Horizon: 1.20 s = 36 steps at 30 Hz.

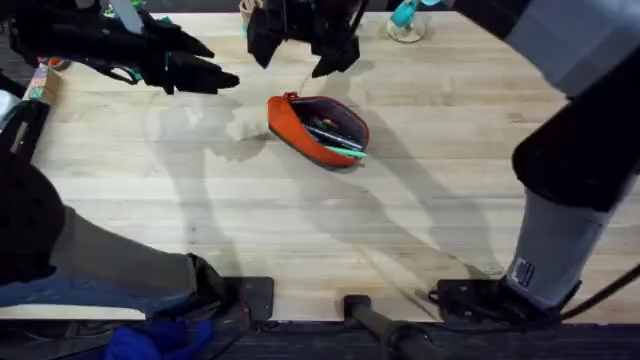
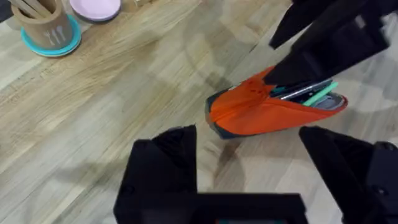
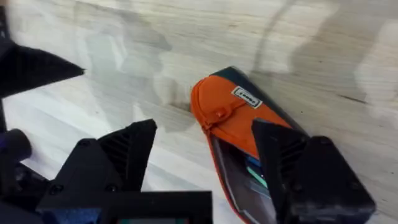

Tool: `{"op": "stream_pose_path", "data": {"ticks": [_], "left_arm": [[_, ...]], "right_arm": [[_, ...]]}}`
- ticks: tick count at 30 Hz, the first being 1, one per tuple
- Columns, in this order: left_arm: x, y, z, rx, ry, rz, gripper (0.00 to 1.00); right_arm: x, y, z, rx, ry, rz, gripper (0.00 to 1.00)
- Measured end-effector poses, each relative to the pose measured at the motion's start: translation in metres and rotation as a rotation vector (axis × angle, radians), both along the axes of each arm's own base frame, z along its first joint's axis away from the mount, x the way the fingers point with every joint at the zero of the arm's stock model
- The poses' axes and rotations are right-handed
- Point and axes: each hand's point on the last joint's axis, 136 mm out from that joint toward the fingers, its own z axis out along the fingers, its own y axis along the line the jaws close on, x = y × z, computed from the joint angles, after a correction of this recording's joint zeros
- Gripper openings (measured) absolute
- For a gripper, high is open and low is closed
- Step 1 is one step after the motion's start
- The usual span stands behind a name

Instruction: Unzip the bag, pick up the pens from the table one at a time and place them inside, then zip the bag closed.

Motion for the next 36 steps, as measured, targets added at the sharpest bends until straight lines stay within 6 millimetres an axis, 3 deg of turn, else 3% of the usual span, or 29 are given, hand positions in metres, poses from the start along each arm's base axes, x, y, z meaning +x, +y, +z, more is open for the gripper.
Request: {"op": "stream_pose_path", "data": {"ticks": [6, 29, 36], "left_arm": [[0.0, 0.0, 0.0, 0.0, 0.0, 0.0, 0.993], [0.0, 0.0, 0.0, 0.0, 0.0, 0.0, 0.993], [0.0, 0.0, 0.0, 0.0, 0.0, 0.0, 0.993]], "right_arm": [[0.0, 0.004, -0.017, -0.018, 0.03, -0.002, 0.931], [-0.007, 0.01, -0.019, -0.016, 0.052, -0.023, 0.923], [-0.007, 0.01, -0.042, -0.048, 0.093, -0.027, 0.919]]}}
